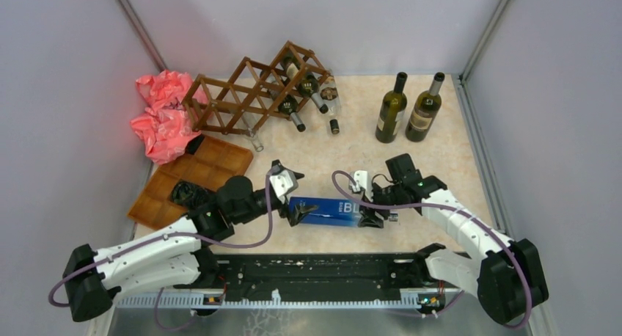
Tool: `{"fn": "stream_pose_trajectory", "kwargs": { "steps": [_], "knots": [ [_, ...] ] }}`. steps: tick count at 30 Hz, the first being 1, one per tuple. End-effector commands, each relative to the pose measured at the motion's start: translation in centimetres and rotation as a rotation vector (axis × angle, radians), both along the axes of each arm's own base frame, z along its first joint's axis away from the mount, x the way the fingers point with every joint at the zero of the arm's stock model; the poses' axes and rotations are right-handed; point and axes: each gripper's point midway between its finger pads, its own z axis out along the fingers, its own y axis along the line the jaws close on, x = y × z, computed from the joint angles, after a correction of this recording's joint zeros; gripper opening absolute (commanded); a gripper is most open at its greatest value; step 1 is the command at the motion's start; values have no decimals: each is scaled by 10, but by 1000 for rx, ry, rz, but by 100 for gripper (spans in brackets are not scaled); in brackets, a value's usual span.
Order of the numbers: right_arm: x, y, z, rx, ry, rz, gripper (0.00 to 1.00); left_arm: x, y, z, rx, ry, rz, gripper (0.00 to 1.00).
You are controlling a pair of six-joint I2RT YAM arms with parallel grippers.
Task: Put the wine bottle on the wine rack
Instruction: Pick up the wine bottle from the center of the board.
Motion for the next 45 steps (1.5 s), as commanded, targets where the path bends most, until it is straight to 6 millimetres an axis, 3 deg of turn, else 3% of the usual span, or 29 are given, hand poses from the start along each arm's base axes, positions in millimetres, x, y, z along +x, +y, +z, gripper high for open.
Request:
{"fn": "stream_pose_trajectory", "kwargs": {
  "steps": [1, 4, 12, 19, 29, 37, 45],
  "knots": [
    [17, 31, 68, 231, -123, 59, 0, 10, 8, 41, -40, 40, 94, 99],
    [18, 32, 71, 243, -112, 51, 0, 22, 15, 65, -34, 39, 142, 99],
    [26, 35, 84, 241, -97, 29, 0, 74, 52, 99, -103, 156, 295, 99],
    [44, 40, 114, 222, -89, 25, 0, 75, 53, 133, -199, 157, 313, 99],
    [63, 42, 123, 145, -41, 8, 0, 85, 76, 160, -263, 72, 433, 99],
    [114, 85, 160, 306, -153, -148, 0, 122, 94, 189, -233, -38, 556, 99],
    [153, 113, 180, 418, -61, -372, 0, 149, 132, 192, -273, -93, 638, 99]
  ]
}}
